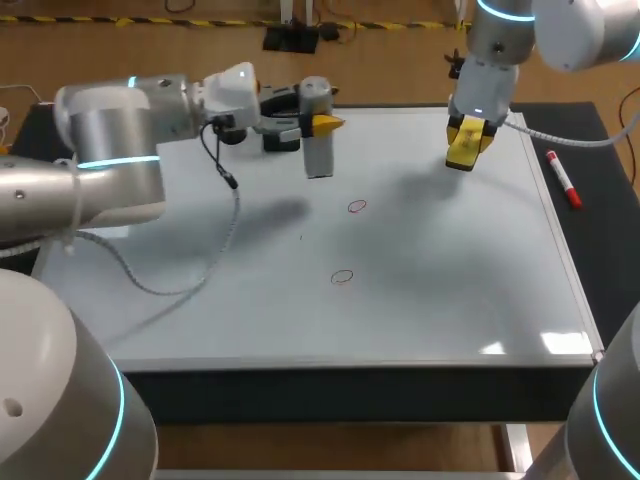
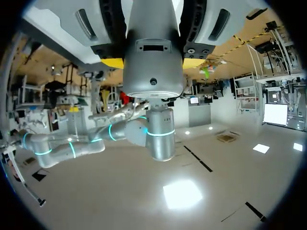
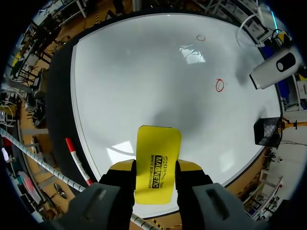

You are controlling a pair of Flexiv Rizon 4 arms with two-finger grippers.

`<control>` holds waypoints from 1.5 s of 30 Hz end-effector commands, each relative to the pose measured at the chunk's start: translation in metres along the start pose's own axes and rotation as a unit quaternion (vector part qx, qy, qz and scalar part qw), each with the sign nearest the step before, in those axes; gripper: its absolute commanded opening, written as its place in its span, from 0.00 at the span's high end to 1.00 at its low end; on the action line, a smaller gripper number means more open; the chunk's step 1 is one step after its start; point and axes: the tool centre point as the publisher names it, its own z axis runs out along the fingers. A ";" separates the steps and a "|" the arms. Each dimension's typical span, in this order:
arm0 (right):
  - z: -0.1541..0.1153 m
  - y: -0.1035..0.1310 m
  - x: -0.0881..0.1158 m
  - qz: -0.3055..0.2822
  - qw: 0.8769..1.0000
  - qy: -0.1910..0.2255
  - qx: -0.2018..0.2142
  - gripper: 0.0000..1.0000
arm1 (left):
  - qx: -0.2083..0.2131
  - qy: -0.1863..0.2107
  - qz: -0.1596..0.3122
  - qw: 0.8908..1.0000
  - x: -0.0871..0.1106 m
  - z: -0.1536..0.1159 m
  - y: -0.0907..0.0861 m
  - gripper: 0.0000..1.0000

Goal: Pick up the inspection probe, press it on each red-marked spot on the whiteboard one by one, put down the probe, pick up the eraser, and wipe off all the red marks.

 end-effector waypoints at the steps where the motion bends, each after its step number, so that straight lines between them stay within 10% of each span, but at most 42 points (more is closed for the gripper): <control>1: -0.001 -0.001 0.000 -0.001 1.000 0.002 0.000 1.00 | 0.004 0.025 -0.002 1.000 -0.004 0.029 0.010 1.00; 45: -0.001 -0.001 0.000 -0.001 1.000 0.002 0.000 1.00 | -0.004 -0.001 -0.020 1.000 0.023 0.054 0.060 1.00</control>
